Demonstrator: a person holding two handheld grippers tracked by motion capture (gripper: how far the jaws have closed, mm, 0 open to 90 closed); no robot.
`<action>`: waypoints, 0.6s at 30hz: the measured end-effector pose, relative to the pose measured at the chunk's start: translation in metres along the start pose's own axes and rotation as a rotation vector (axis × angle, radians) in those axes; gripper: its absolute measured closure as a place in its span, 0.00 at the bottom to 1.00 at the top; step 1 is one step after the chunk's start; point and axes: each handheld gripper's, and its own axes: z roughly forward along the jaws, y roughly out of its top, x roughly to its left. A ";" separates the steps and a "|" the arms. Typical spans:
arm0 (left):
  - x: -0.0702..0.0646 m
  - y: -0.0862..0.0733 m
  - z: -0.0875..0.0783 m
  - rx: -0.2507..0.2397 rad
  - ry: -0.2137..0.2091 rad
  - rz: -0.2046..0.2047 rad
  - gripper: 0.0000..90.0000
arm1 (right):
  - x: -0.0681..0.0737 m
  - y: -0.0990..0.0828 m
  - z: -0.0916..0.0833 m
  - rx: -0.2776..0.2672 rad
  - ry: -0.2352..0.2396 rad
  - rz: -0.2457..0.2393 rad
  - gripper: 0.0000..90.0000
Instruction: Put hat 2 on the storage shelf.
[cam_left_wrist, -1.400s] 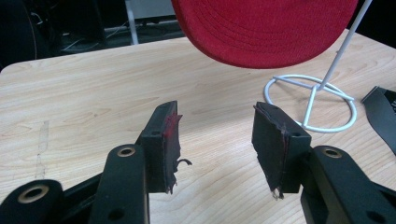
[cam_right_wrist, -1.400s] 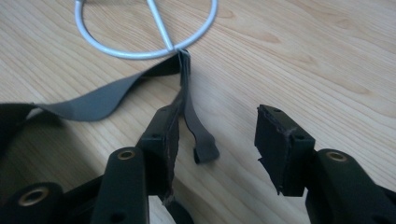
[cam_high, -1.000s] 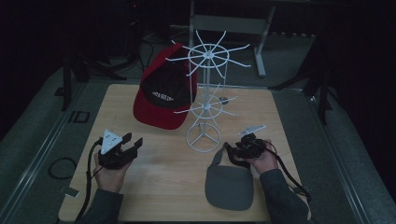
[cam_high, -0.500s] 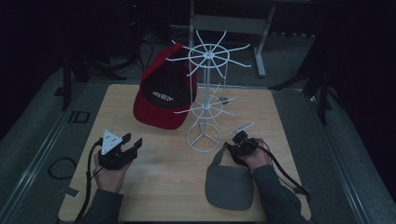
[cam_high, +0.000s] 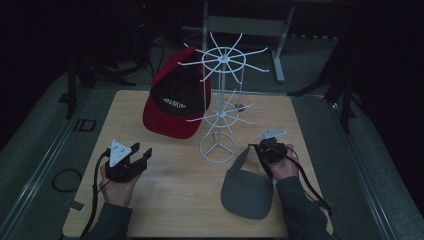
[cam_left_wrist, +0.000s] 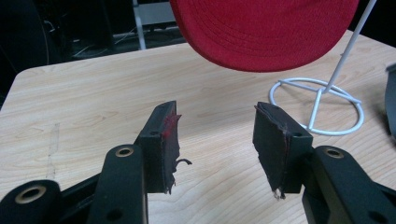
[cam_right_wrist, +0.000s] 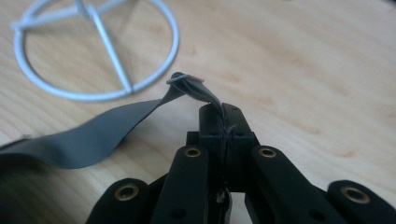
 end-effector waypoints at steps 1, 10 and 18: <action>0.000 0.000 0.000 0.000 0.000 0.000 0.57 | -0.001 0.001 -0.003 -0.018 -0.007 0.006 0.98; 0.003 -0.004 0.001 0.007 0.023 -0.003 0.56 | -0.011 0.010 -0.026 -0.111 -0.016 0.026 0.98; 0.004 -0.004 0.002 0.007 0.025 -0.007 0.56 | -0.019 0.020 -0.043 -0.165 -0.015 0.036 0.98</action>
